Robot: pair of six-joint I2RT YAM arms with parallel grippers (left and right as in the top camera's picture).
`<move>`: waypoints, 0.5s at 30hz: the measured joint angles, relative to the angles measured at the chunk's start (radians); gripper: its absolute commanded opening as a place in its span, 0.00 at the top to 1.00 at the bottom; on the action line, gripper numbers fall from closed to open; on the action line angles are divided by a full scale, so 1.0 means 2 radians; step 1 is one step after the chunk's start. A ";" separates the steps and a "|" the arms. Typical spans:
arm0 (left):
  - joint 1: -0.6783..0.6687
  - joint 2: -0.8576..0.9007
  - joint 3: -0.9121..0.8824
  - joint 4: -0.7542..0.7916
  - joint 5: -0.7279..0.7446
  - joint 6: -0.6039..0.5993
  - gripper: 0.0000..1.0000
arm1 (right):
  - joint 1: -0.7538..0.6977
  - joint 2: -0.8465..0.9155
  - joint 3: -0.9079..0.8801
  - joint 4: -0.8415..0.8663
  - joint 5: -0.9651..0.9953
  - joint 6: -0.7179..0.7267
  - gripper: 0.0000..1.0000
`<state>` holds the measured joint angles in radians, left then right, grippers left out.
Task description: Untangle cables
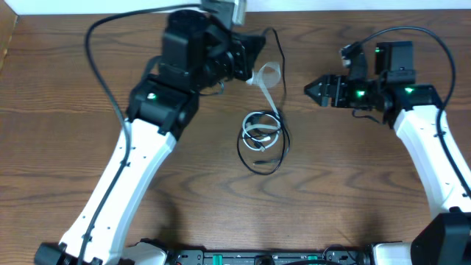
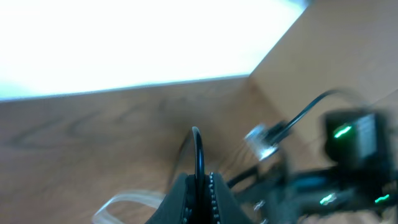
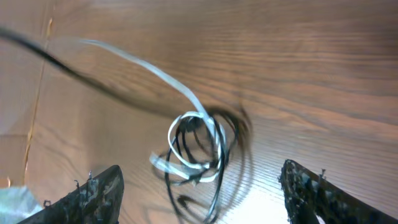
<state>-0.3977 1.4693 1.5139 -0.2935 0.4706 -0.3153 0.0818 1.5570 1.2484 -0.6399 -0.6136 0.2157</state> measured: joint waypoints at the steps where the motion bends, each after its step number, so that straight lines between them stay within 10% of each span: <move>1: 0.004 -0.006 0.000 0.011 0.004 -0.008 0.92 | 0.006 0.003 0.000 0.002 0.000 0.000 0.23; 15: 0.016 -0.094 0.000 0.114 0.024 -0.052 0.92 | 0.064 0.065 0.000 0.068 -0.001 0.007 0.26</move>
<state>-0.3664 1.2816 1.5135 -0.0647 0.5186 -0.4187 0.2100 1.6878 1.2484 -0.5045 -0.6147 0.2306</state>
